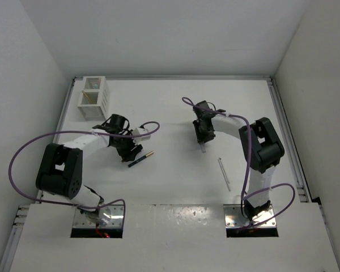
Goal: Organize the makeup
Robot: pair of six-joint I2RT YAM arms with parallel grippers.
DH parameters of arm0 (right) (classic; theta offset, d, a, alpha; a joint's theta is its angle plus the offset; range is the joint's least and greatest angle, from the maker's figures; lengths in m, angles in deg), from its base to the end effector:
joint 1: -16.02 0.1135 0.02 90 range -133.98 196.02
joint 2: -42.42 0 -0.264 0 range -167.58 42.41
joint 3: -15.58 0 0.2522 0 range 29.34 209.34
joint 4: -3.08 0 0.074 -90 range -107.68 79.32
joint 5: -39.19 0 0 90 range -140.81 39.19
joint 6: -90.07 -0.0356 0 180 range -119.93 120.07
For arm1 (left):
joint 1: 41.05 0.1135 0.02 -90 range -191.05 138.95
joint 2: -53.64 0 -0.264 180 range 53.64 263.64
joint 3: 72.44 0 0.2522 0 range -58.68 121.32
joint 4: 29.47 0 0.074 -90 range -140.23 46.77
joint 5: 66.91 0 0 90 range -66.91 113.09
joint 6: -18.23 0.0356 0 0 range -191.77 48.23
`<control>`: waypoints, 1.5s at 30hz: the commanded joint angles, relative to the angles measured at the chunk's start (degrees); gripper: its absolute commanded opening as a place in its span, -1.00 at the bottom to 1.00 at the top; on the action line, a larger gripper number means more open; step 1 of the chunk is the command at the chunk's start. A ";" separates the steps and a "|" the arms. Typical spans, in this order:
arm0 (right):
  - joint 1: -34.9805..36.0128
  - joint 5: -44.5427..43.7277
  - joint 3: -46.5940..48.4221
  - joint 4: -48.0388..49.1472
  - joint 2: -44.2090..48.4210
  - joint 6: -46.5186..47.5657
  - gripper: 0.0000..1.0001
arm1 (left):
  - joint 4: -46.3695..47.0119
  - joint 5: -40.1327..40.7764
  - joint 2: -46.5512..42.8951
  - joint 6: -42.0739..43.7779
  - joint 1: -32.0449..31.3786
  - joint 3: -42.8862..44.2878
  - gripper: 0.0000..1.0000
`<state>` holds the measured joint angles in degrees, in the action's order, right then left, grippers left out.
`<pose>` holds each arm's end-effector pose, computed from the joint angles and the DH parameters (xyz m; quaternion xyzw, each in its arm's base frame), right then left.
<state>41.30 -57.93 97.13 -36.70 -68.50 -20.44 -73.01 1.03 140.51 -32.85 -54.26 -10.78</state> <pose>0.3391 0.1553 0.1342 -0.0296 0.9812 0.0140 0.1901 0.2623 -0.0753 0.1700 0.4556 0.8511 -0.1431 0.2183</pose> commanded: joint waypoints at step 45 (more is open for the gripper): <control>-0.76 10.02 1.20 -2.54 -0.09 3.90 0.09 | 64.75 1.23 23.25 -32.68 23.31 39.63 -1.00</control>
<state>40.88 -49.21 96.17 -39.17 -67.32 -16.40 -18.04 1.14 161.32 -62.90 -31.81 25.74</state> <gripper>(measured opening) 0.546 0.180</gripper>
